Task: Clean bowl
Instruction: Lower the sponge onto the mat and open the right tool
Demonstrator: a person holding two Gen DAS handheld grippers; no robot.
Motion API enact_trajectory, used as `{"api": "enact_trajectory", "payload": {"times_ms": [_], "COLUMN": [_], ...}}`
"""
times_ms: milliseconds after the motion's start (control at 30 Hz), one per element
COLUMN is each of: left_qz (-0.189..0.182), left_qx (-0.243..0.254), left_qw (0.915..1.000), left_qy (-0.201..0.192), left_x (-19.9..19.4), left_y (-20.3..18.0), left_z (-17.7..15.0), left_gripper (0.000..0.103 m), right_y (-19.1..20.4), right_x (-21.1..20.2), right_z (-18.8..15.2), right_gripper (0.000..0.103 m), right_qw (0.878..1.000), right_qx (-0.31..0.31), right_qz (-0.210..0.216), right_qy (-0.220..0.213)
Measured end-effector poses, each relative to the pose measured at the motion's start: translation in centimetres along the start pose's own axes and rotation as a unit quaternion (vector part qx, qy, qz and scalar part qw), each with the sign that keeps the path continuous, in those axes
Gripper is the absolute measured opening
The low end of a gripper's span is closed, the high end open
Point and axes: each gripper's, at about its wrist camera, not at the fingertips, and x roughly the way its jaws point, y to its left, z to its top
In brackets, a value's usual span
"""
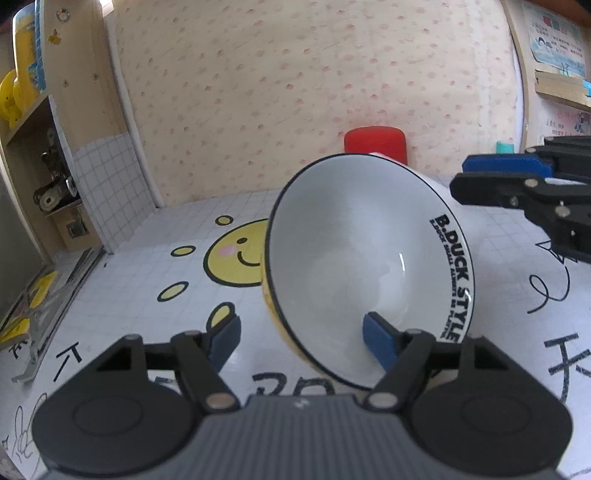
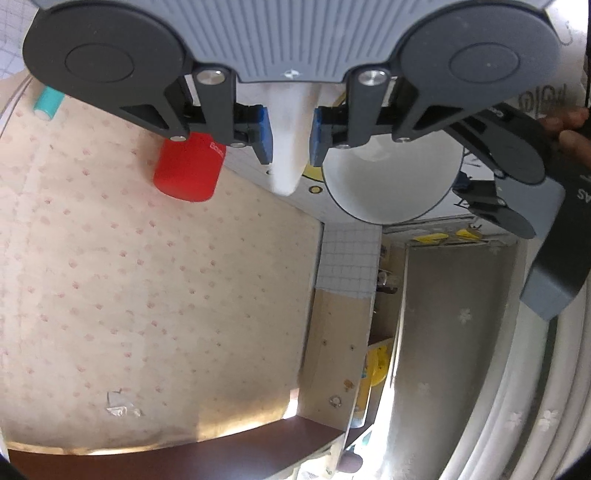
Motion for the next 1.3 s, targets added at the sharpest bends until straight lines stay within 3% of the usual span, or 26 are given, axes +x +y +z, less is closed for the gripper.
{"api": "enact_trajectory", "payload": {"times_ms": [233,300,400,433,467,533,700,933,1100,1200,1267,1300], "left_qz": [-0.004,-0.004,-0.006,-0.004,-0.001,0.001,0.012,0.006,0.004,0.0,-0.001,-0.002], "left_qx": [-0.002,-0.002,-0.005,-0.006,-0.008,-0.011,-0.022,-0.026,-0.029,-0.031,-0.033,-0.032], "left_qw": [1.0,1.0,1.0,1.0,1.0,0.9999,0.9997,0.9996,0.9996,0.9995,0.9995,0.9995], "left_qy": [-0.001,-0.003,-0.005,-0.004,-0.003,-0.001,0.002,0.001,0.0,0.0,0.0,-0.001], "left_x": [0.0,0.1,0.2,0.0,-0.1,-0.1,-0.4,-0.4,-0.2,0.0,0.0,0.0], "left_y": [0.6,0.5,0.0,-0.2,-0.5,-0.7,-2.3,-1.8,-1.4,-1.3,-1.2,-1.1], "left_z": [-0.3,-0.2,-0.1,-0.2,-0.2,-0.2,0.0,0.1,0.2,0.1,0.1,0.1], "left_gripper": [0.073,0.073,0.074,0.074,0.074,0.074,0.077,0.079,0.079,0.08,0.08,0.08], "right_y": [0.4,-0.2,-0.8,-0.8,-0.8,-0.8,-3.3,-5.0,-4.4,-4.2,-4.3,-4.4], "right_x": [0.4,0.7,1.2,1.3,1.6,2.0,3.6,6.1,7.2,7.8,8.0,8.1], "right_z": [-0.1,-0.1,0.0,0.0,0.0,0.0,0.0,-0.2,-0.3,-0.3,-0.2,-0.1], "right_gripper": [0.02,0.021,0.044,0.067,0.081,0.088,0.09,0.091,0.09,0.078,0.057,0.056], "right_qw": [1.0,1.0,0.998,0.998,0.997,0.996,0.987,0.979,0.975,0.978,0.979,0.979], "right_qx": [-0.017,0.002,0.024,0.024,0.023,0.026,0.121,0.143,0.111,0.081,0.081,0.079], "right_qz": [0.009,-0.013,-0.034,-0.037,-0.04,-0.056,-0.039,0.024,0.032,0.021,0.022,0.021], "right_qy": [0.012,0.025,0.046,0.05,0.058,0.068,0.102,0.145,0.189,0.193,0.188,0.184]}}
